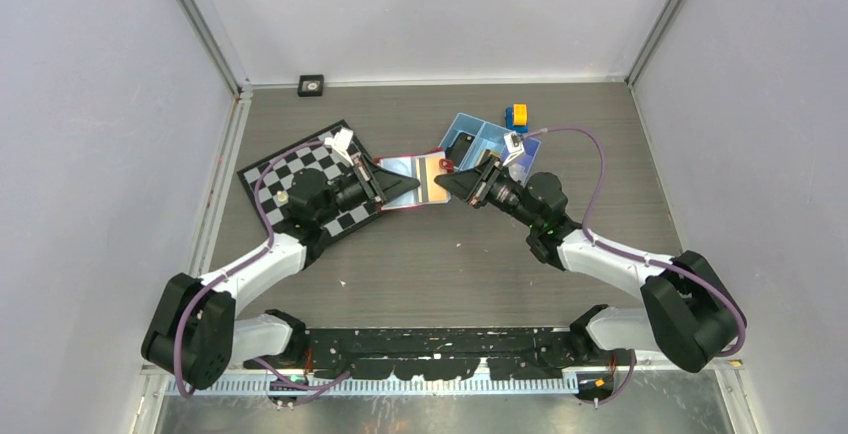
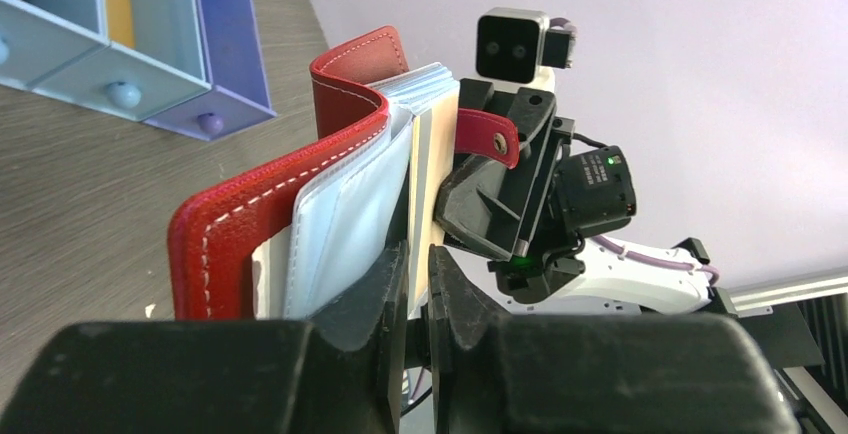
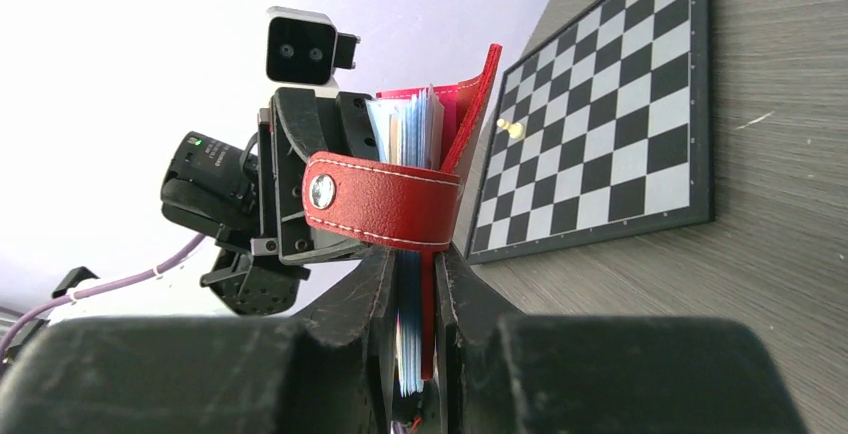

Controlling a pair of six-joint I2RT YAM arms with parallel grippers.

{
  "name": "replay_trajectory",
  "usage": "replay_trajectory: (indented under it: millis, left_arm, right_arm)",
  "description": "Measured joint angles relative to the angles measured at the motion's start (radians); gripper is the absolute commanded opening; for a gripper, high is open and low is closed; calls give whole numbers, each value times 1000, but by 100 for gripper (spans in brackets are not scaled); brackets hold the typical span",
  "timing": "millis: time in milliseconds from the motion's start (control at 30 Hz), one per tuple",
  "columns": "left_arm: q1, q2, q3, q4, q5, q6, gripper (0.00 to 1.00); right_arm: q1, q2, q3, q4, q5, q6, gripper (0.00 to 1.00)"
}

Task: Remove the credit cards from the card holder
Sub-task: Remove the credit card from the card holder.

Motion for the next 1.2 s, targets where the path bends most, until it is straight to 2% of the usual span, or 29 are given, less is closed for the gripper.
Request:
replay_trajectory:
  millis: [267,333,467,600,767,967,1100,1200]
  left_arm:
    - [5,0,-5,82,15,-13,6]
    - [7,0,-6,95,19,-17,8]
    - [9,24,-7,153,37,-33,20]
    - [2,69,-7,213,93,-60,22]
    - [2,97,-7,232,120,-75,4]
    - [-1,72,-7,178,121,-44,1]
    - [-11,28,-7,103,113,5,1]
    - [-16,12,-7,53,106,34,1]
  right_arm:
    - [-15,27,0,90,-37,57,10]
    - [-21,50,-1,125,-51,82,6]
    - [-31,79,-2,180,-74,122,4]
    - [-27,82,-4,184,-103,130,3]
    - [-27,81,-11,180,-112,132,5]
    - [-27,63,-16,159,-117,125,28]
    - [-27,55,-26,153,-130,127,28]
    - [-28,55,-35,153,-138,132,20]
